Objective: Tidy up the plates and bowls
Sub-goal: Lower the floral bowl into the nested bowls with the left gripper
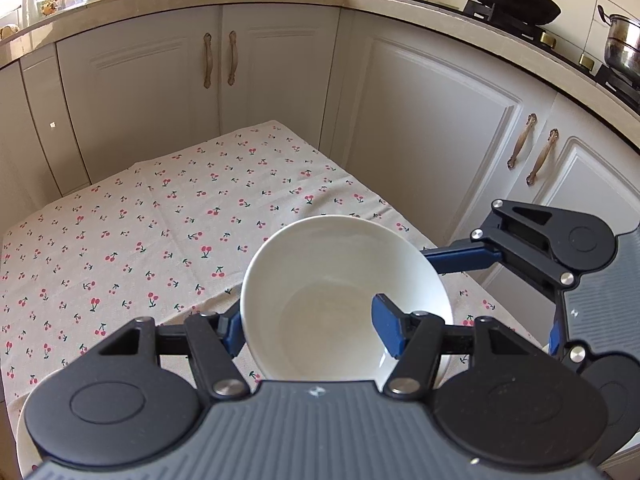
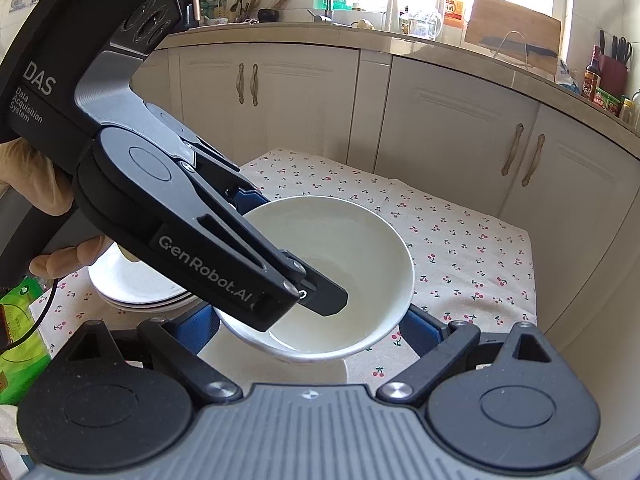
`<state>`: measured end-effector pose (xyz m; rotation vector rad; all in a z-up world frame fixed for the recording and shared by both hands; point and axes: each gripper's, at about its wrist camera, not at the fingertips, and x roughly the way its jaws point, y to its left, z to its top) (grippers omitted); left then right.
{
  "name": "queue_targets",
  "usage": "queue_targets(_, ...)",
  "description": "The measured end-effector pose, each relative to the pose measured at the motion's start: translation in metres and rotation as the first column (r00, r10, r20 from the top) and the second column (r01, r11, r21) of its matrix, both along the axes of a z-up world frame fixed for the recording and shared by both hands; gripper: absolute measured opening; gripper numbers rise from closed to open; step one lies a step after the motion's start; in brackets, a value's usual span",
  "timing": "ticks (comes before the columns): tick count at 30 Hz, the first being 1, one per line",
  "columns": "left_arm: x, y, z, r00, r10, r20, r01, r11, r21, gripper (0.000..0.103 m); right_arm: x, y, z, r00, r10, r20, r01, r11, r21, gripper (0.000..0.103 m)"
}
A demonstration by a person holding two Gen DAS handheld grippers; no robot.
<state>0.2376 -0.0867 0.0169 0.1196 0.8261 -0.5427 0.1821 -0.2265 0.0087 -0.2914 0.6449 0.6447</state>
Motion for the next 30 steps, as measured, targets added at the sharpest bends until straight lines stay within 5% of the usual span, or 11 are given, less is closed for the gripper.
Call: queue_targets(30,-0.023,0.001,-0.034,0.996,0.0,-0.085,-0.002,1.0,-0.016,0.062,-0.026,0.0,-0.026,0.997,0.02,-0.074,-0.022,0.999,-0.028,0.098)
